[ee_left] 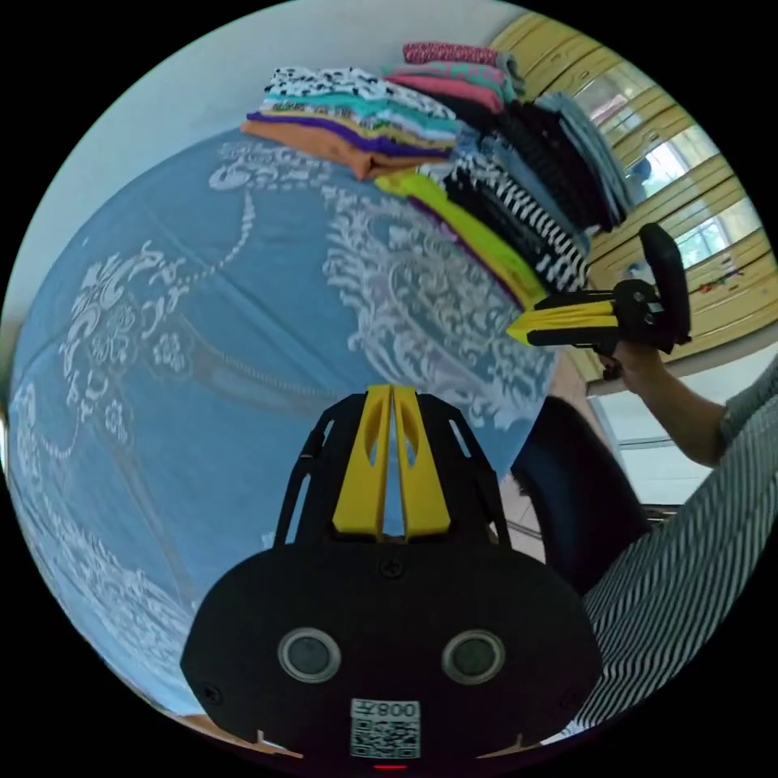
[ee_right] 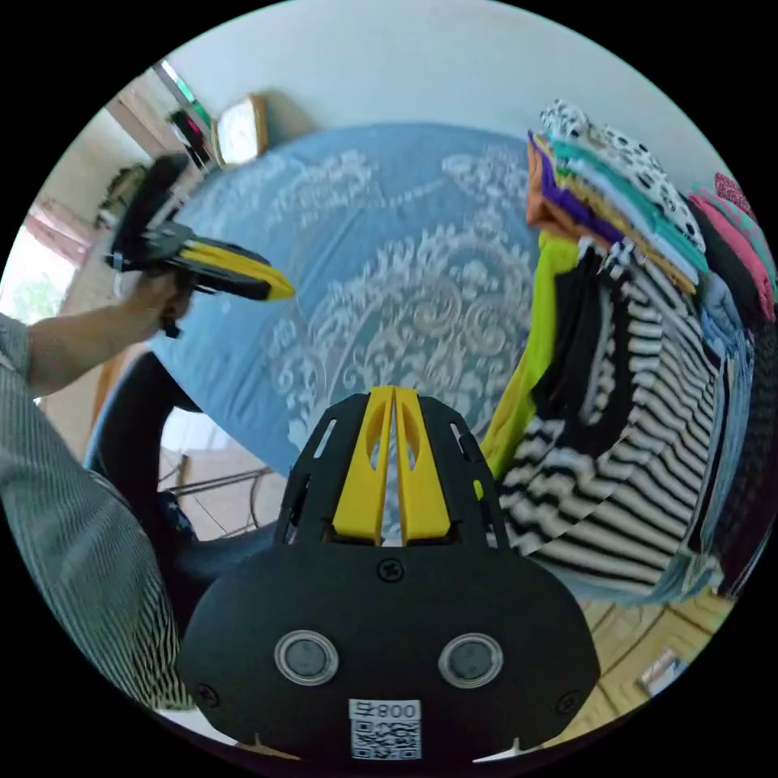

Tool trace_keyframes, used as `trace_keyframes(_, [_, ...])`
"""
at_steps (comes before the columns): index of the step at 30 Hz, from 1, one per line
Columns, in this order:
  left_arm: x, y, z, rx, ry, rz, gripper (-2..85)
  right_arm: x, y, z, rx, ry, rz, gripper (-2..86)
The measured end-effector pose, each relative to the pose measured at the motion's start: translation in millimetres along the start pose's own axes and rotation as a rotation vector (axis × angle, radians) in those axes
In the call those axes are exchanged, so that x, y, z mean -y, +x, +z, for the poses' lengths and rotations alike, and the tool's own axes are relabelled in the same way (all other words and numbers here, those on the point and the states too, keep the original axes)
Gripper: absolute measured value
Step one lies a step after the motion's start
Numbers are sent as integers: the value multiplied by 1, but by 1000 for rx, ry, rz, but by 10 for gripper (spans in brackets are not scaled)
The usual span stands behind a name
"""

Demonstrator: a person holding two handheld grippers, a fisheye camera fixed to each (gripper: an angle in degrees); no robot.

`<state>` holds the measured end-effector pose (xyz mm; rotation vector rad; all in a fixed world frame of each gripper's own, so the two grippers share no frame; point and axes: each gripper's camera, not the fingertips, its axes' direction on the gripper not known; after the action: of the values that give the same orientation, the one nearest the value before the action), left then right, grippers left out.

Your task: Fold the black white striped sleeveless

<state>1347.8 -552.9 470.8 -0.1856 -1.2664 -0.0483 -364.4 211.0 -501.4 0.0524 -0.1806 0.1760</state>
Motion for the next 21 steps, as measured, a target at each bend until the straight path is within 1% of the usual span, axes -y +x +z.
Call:
trace_keyframes(1, [-13, 20, 8, 40, -40, -2, 3, -6, -23, 15, -56, -65, 21, 0])
trace_keyframes(3, [-24, 49, 23, 71, -107, 33, 3, -15, -54, 8, -165, 36, 34, -1])
trace_keyframes(4, [-30, 64, 22, 108, -64, 39, 2, -14, -70, 7, -225, 26, 19, -2])
trace_keyframes(6, [-34, 81, 21, 128, -72, 49, 2, -12, -85, 0, -257, 30, 32, -2])
trace_keyframes(8, [-39, 90, 18, 87, -78, 8, 2, -11, -88, -10, -217, 33, 89, -2])
trace_keyframes(11, [-53, 95, 16, 12, -48, -40, 2, -14, -81, -31, -89, 55, 206, -1])
trace_keyframes(13, [-65, 101, 14, -11, -17, -44, 2, -14, -77, -56, 2, 31, 268, 2])
trace_keyframes(14, [-72, 109, 13, -4, 2, -30, 2, -15, -76, -66, 16, 52, 285, 3])
trace_keyframes(15, [-75, 113, 13, 4, 9, -22, 2, -19, -74, -91, 40, 121, 313, 5])
trace_keyframes(16, [-81, 123, 12, 28, 20, -1, 2, -23, -70, -120, 46, 194, 332, 7])
trace_keyframes(17, [-87, 133, 12, 56, 28, 20, 2, -25, -68, -135, 39, 227, 344, 9])
trace_keyframes(19, [-94, 143, 11, 79, 35, 32, 2, -26, -51, -187, -22, 336, 386, 19])
trace_keyframes(21, [-101, 148, 11, 71, 32, 21, 2, -20, -32, -216, -81, 386, 430, 36])
